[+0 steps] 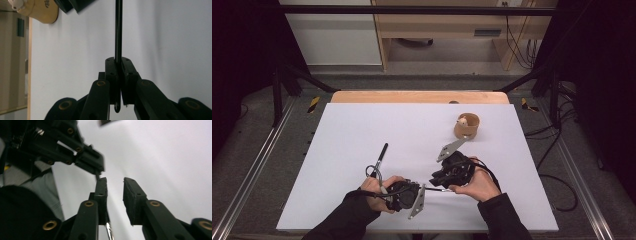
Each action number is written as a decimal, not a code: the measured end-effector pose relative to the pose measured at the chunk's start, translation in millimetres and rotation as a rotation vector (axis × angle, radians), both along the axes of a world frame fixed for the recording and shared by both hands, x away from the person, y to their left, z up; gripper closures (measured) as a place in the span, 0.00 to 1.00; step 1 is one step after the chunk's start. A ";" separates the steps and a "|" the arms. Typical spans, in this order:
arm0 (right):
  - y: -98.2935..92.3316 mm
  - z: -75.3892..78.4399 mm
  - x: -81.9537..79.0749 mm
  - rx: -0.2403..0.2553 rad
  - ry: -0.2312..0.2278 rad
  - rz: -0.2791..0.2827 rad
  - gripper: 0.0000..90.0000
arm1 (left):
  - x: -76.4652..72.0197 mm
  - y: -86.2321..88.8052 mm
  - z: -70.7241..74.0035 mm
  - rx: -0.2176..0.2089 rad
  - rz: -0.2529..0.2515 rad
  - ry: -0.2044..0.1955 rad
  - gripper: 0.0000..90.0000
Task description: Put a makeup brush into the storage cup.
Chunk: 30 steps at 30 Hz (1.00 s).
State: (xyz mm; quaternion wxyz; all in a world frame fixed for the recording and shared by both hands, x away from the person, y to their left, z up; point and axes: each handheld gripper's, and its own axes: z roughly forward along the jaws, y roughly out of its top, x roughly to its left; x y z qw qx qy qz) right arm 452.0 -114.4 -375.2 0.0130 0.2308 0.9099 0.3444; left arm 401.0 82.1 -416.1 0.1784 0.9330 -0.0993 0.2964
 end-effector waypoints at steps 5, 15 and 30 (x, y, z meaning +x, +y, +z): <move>-11.9 6.4 0.8 0.075 -0.069 -0.086 0.60 | 3.1 3.6 -2.5 -0.029 0.067 0.037 0.94; -30.0 8.5 1.1 0.173 -0.168 -0.228 0.31 | 9.2 18.2 -4.9 -0.141 0.200 0.112 0.94; -58.1 -0.2 -2.5 0.270 -0.210 -0.359 0.23 | 13.3 31.5 -10.6 -0.315 0.391 0.223 0.94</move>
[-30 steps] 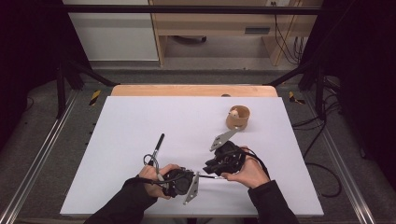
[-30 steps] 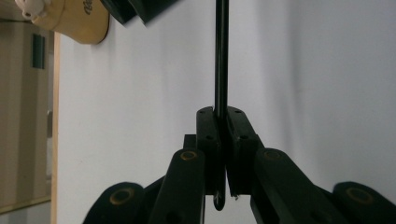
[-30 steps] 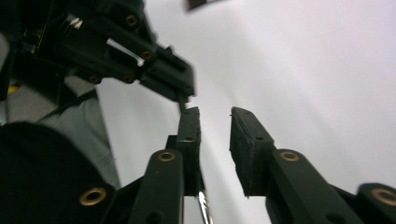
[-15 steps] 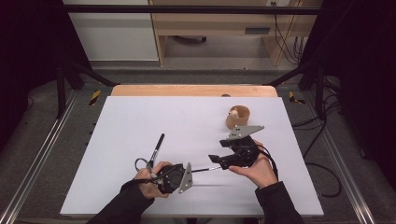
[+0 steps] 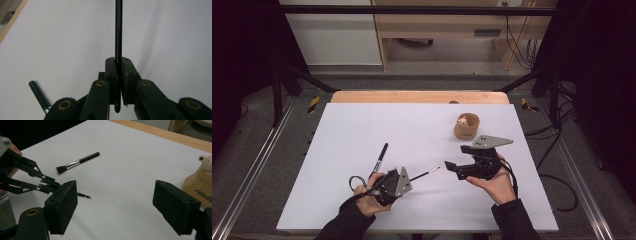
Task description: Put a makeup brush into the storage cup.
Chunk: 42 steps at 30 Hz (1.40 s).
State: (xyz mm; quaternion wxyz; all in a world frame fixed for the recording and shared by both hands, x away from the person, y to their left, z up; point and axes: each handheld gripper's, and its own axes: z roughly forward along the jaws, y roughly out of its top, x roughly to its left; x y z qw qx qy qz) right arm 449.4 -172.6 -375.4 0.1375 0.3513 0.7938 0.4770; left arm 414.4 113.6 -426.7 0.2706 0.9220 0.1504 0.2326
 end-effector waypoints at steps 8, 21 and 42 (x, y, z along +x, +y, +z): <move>-6.1 -6.6 -5.2 0.053 0.000 -0.034 0.18 | 0.1 4.1 1.1 -0.100 0.073 0.035 0.94; -0.3 -17.0 -12.5 0.116 -0.001 -0.072 0.16 | -4.0 4.4 2.1 -0.266 0.169 0.065 0.94; 23.2 -22.4 -15.4 0.176 -0.005 -0.096 0.16 | -7.8 -3.5 -8.3 -0.409 0.264 0.097 0.94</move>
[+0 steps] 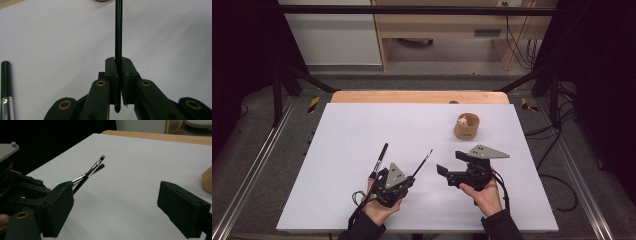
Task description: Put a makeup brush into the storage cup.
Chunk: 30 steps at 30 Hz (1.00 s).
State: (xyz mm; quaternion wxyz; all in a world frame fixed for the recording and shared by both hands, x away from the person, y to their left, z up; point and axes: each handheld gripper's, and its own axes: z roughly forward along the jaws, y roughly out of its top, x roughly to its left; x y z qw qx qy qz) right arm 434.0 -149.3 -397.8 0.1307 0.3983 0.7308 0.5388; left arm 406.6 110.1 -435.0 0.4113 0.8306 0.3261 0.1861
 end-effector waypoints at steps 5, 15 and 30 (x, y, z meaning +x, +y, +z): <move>7.6 1.0 0.7 0.039 0.009 0.004 0.17 | -1.6 -7.3 -0.3 -0.041 0.017 -0.002 0.94; 18.6 -2.8 2.4 0.077 0.028 0.010 0.23 | -1.1 -16.3 -1.6 -0.069 0.031 0.010 0.94; 22.3 -9.2 2.7 0.124 0.059 0.023 0.52 | -10.2 -30.8 2.5 -0.089 0.039 -0.012 0.94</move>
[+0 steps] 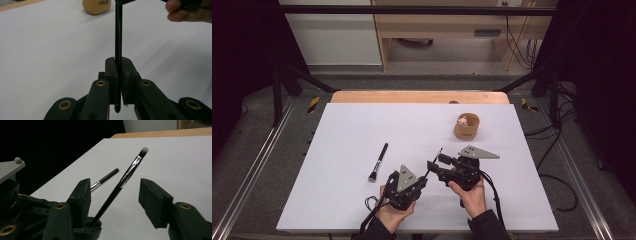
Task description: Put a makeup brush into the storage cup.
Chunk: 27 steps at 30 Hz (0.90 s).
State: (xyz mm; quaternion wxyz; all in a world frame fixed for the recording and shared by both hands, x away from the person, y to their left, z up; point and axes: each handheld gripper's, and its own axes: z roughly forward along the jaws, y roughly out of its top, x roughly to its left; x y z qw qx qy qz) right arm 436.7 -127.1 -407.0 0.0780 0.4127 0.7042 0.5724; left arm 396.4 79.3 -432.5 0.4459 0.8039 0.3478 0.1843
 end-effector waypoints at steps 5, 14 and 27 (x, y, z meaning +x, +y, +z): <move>-1.7 -1.6 0.9 0.020 0.019 0.011 0.62 | -0.2 -2.6 -1.6 0.005 0.002 0.005 0.94; -5.6 -2.8 2.2 0.061 0.065 0.033 0.83 | -2.2 -4.6 -2.3 0.000 0.004 0.002 0.94; -6.8 -1.4 0.8 0.103 0.075 0.093 0.94 | -3.6 -7.9 -5.1 0.009 -0.012 0.005 0.94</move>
